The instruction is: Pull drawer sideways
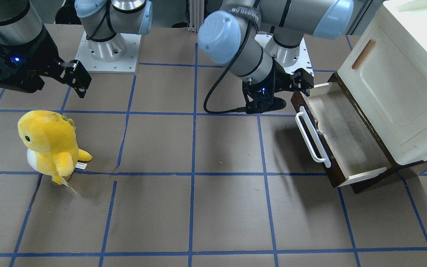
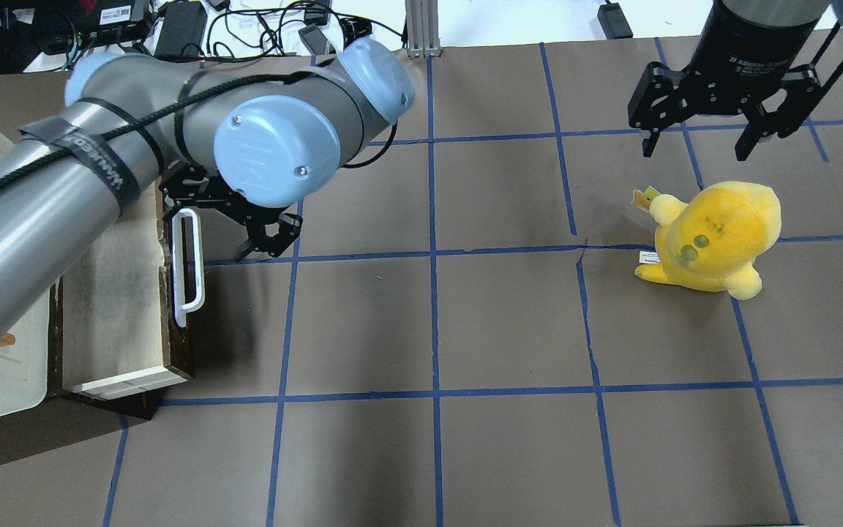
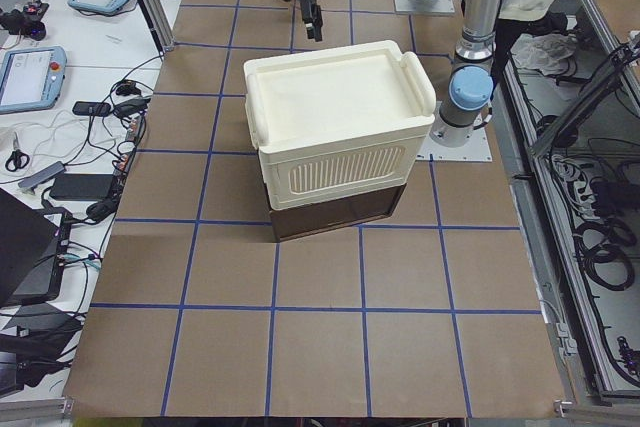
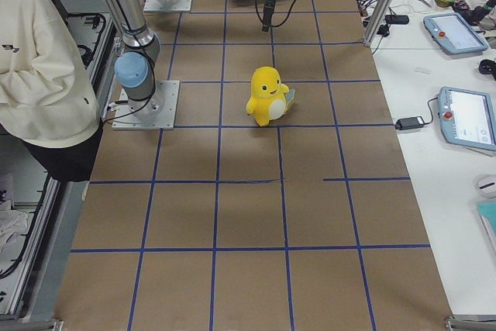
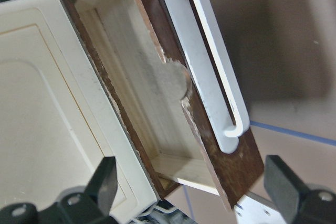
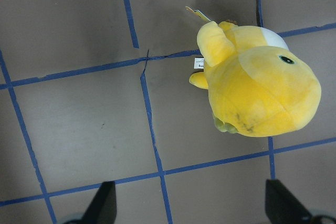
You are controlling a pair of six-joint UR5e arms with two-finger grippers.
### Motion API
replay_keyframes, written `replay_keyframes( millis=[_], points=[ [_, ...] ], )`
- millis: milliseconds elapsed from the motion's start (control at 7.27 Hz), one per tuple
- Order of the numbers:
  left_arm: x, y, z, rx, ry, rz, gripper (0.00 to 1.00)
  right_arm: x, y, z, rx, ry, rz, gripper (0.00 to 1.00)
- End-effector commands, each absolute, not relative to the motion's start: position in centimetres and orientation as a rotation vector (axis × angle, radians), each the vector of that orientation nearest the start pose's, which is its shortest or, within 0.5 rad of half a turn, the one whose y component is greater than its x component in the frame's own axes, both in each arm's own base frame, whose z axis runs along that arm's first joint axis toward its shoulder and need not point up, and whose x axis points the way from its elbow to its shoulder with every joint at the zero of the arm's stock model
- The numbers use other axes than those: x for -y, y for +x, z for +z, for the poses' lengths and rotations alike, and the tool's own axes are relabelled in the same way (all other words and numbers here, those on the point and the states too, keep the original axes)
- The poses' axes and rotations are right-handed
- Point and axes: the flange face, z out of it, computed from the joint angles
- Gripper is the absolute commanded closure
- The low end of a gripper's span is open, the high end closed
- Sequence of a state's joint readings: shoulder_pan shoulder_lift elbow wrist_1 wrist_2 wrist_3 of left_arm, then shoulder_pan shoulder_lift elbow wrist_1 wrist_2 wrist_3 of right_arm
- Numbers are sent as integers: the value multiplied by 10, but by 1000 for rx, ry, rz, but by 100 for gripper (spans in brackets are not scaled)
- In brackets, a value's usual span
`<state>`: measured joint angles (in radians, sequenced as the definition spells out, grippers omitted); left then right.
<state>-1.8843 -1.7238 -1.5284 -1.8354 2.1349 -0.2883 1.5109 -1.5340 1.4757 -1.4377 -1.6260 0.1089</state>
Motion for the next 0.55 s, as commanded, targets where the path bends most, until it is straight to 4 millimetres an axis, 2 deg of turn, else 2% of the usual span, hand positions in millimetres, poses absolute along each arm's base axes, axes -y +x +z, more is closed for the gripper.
replay_keyframes(
  millis=[0, 138, 275, 412],
  points=[
    [428, -210, 511, -2842, 97, 131, 0, 506, 98, 504, -3185, 266, 116, 0],
    [435, -191, 519, -3013, 35, 95, 0, 506, 98, 504, -3185, 266, 116, 0],
    [448, -166, 518, -3121, -1, 108, 0, 506, 98, 504, -3185, 266, 116, 0],
    [452, -158, 522, -3194, -19, 85, 0, 506, 98, 504, -3185, 266, 116, 0]
  ],
)
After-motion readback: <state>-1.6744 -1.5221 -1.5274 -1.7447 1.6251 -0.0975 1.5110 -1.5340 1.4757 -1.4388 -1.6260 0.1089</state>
